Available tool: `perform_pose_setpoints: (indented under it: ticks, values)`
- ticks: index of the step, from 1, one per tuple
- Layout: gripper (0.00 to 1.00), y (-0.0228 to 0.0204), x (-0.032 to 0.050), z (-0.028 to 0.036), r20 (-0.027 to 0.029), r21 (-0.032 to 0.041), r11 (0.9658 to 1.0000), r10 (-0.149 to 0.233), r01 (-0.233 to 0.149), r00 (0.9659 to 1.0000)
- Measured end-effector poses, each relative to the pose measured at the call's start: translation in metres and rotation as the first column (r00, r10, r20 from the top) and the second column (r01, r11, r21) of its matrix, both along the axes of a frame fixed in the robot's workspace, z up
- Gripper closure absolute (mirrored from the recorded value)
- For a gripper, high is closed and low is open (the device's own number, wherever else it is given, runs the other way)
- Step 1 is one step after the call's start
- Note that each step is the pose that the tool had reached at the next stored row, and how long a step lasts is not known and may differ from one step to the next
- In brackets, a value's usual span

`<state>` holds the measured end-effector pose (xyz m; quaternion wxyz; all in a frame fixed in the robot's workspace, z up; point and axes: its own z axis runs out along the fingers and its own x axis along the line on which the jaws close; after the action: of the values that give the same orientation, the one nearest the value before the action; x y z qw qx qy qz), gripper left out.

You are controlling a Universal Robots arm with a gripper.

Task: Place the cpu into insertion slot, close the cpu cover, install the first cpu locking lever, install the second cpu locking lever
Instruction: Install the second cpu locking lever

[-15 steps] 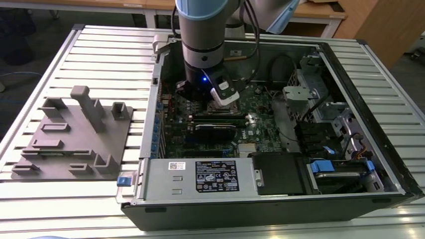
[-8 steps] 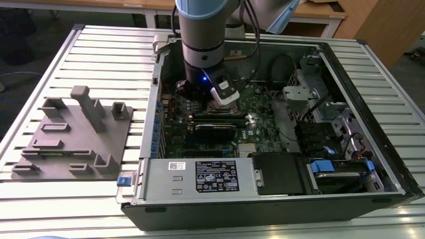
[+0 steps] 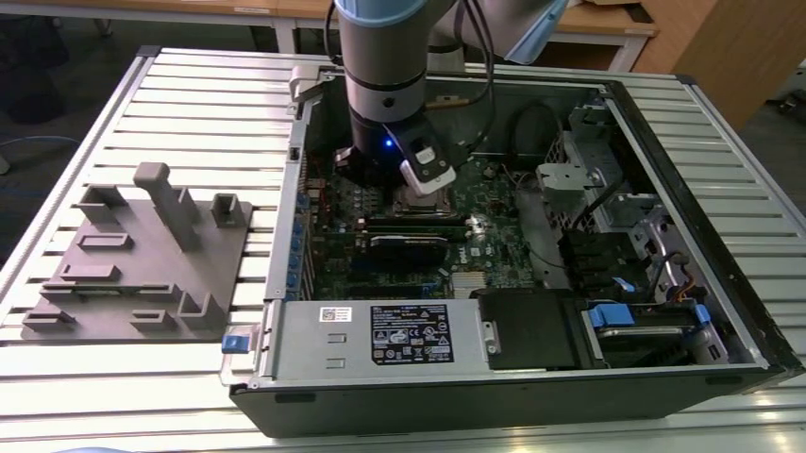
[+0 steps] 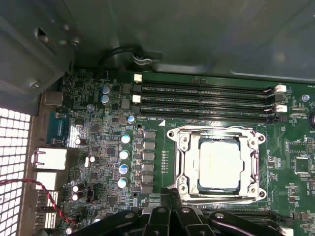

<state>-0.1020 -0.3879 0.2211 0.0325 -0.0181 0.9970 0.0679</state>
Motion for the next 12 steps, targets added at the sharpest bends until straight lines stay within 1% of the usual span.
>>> perform_pose_setpoints:
  ticks: [5, 6, 9, 10, 12]
  values:
    - [0.89, 0.0, 0.0, 0.0006, 0.0001, -0.0003, 1.0, 0.0, 0.0, 1.0]
    - [0.89, 0.0, 0.0, 0.0006, 0.0001, -0.0016, 1.0, 0.0, 0.0, 1.0]
    - [0.89, 0.0, -0.0001, 0.0007, -0.0001, -0.0131, 0.9999, 0.0, 0.0, 1.0]
    - [0.89, 0.0, 0.0, 0.0006, 0.0001, -0.0152, 0.9999, 0.0, 0.0, 1.0]
    - [0.89, 0.0, 0.0, 0.0006, 0.0, -0.0155, 0.9999, 0.0, 0.0, 1.0]
